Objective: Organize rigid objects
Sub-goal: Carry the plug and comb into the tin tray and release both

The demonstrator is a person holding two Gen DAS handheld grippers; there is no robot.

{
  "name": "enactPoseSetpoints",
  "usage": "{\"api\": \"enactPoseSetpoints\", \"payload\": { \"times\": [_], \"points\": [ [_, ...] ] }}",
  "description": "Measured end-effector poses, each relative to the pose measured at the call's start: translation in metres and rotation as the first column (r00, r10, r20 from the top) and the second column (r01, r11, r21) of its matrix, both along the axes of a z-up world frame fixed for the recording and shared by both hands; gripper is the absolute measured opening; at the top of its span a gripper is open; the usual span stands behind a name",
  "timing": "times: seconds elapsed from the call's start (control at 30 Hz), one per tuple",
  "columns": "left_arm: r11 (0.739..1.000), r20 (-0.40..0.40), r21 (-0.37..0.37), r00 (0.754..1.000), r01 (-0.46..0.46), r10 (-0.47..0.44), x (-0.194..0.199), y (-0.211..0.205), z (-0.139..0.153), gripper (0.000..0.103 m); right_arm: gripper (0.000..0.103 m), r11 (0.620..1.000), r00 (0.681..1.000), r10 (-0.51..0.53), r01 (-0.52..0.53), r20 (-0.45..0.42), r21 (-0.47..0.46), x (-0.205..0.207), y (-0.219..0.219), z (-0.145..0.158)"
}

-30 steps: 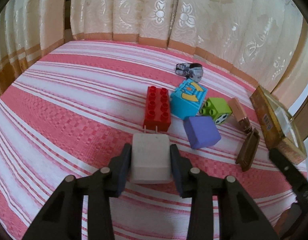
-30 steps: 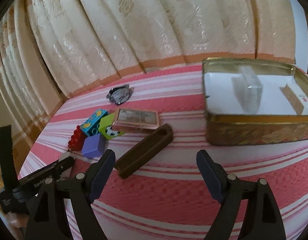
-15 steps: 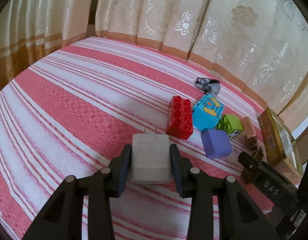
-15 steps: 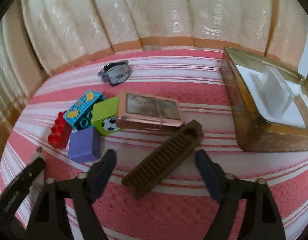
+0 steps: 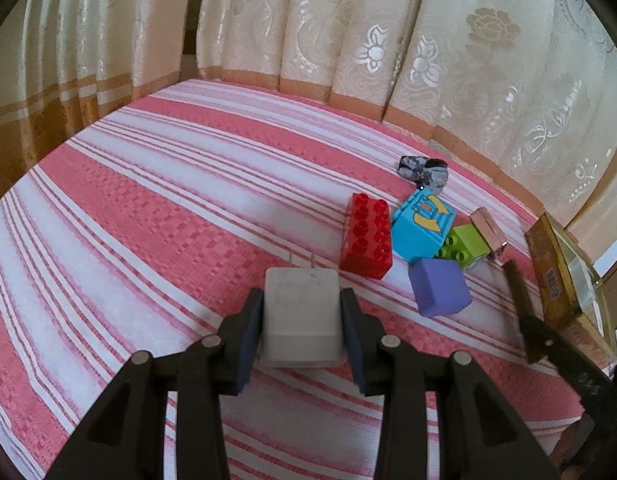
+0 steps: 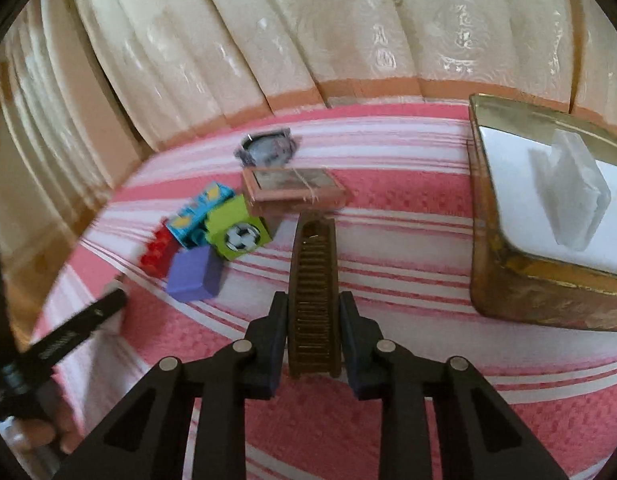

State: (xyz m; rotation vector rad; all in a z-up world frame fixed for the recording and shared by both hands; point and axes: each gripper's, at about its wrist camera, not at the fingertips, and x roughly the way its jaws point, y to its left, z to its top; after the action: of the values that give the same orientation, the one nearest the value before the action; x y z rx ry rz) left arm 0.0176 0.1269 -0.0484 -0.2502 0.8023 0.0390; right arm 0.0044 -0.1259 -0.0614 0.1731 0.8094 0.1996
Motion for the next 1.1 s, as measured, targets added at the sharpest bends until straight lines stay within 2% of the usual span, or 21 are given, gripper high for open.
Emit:
{"api": "enactPoseSetpoints", "payload": {
  "times": [0.2, 0.4, 0.6, 0.73, 0.97, 1.1],
  "points": [
    [0.999, 0.070, 0.022, 0.997, -0.024, 0.023, -0.010, -0.005, 0.009, 0.037, 0.027, 0.999, 0.991, 0.033, -0.034, 0.129, 0.003, -0.021, 0.002, 0.020],
    [0.997, 0.180, 0.077, 0.983, 0.002, -0.016, -0.020, -0.033, 0.024, 0.037, 0.027, 1.000, 0.973, 0.003, 0.002, 0.232, -0.021, -0.034, -0.009, 0.035],
    [0.994, 0.222, 0.062, 0.970, 0.089, -0.101, -0.023, -0.066, 0.031, 0.037, 0.027, 0.998, 0.955, -0.039, 0.052, 0.293, -0.036, -0.044, -0.026, 0.045],
    [0.983, 0.276, 0.015, 0.945, 0.181, -0.178, -0.028, -0.086, 0.042, 0.037, 0.027, 0.994, 0.940, -0.061, 0.087, 0.337, -0.063, -0.051, -0.038, 0.051],
    [0.976, 0.322, 0.037, 0.922, 0.215, -0.216, -0.028, -0.120, 0.059, 0.037, 0.027, 0.977, 0.901, -0.135, 0.191, 0.413, -0.096, -0.061, -0.072, 0.063],
    [0.970, 0.330, 0.053, 0.912, 0.239, -0.243, -0.023, -0.144, 0.064, 0.037, 0.027, 0.971, 0.894, -0.172, 0.224, 0.413, -0.081, -0.061, -0.097, 0.067]
  ]
}}
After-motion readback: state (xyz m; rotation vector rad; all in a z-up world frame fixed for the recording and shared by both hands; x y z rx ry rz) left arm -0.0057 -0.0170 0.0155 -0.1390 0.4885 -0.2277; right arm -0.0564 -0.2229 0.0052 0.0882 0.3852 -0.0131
